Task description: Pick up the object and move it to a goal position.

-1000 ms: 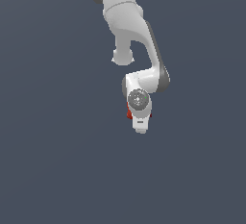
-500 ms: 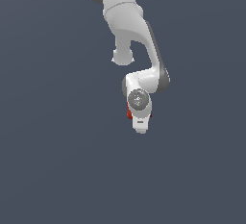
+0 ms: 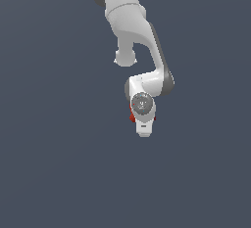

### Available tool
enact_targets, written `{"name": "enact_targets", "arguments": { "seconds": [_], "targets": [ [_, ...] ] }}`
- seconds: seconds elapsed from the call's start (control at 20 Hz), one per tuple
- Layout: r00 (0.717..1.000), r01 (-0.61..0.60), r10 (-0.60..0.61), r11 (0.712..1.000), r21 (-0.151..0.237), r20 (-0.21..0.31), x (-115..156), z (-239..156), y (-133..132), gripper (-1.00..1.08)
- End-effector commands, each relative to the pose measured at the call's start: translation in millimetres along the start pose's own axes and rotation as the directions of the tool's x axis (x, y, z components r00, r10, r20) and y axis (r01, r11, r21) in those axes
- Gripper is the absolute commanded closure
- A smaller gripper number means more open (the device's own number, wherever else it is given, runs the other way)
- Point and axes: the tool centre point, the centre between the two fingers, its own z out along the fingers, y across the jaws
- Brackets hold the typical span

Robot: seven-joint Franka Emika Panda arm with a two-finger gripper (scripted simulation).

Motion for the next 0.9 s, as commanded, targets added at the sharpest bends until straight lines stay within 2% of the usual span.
{"name": "enact_targets", "arguments": {
  "seconds": [0.0,0.85],
  "targets": [
    [1.000,0.002,-0.002,1.000,-0.003,0.000,4.7,-4.1,5.6,1.08],
    [1.000,0.001,-0.001,1.000,-0.003,0.000,32.5,-26.6,49.8,1.08]
  ]
}}
